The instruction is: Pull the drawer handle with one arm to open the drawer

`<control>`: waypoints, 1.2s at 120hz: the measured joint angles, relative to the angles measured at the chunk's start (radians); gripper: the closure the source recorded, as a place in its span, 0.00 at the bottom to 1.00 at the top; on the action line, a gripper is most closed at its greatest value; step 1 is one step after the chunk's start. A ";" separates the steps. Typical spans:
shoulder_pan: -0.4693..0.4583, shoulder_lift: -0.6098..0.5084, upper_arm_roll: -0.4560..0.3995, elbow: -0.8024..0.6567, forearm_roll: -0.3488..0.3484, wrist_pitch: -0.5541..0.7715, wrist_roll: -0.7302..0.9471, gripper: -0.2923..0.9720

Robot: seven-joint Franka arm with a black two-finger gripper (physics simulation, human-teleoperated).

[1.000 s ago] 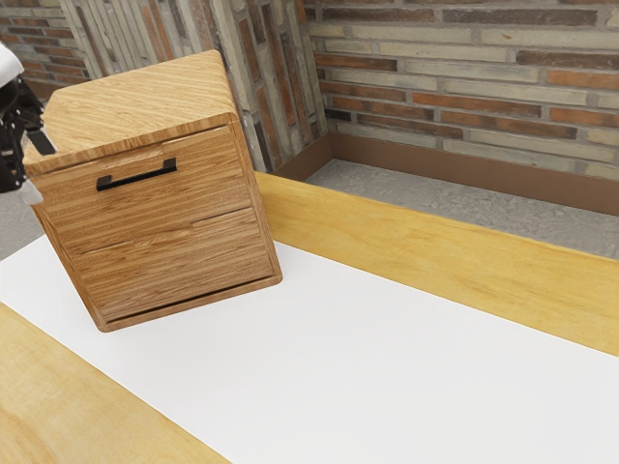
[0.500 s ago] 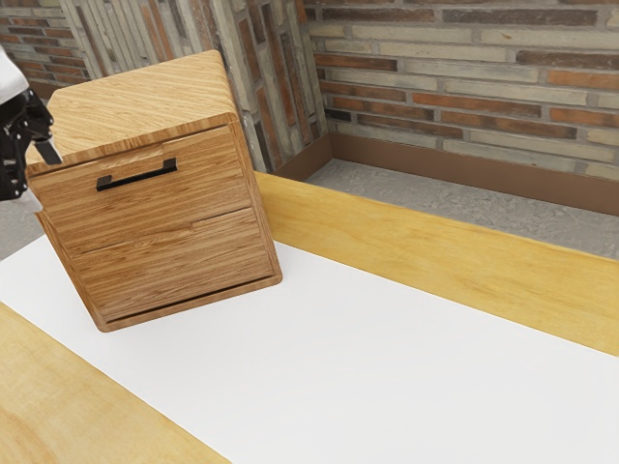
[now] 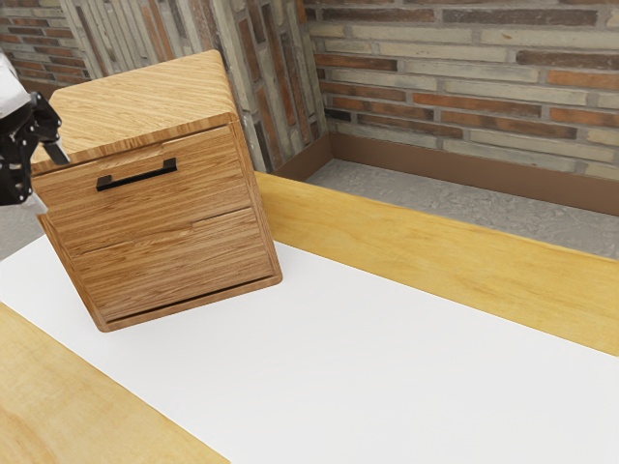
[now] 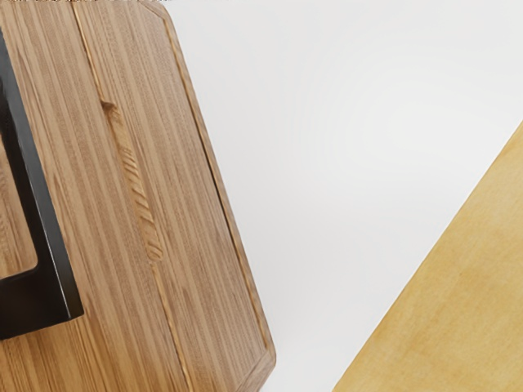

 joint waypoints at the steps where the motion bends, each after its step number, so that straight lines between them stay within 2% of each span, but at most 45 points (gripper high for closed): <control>1: 0.000 0.000 0.000 0.000 0.000 0.002 0.001 0.23; 36: 0.002 0.009 0.028 -0.030 -0.002 0.051 0.020 0.23; 71: 0.002 0.012 0.029 -0.046 -0.070 0.116 -0.006 0.31; 102: 0.003 0.039 0.064 -0.044 -0.091 0.138 -0.063 0.33; 144: -0.008 0.045 0.066 -0.075 -0.144 0.209 -0.110 0.33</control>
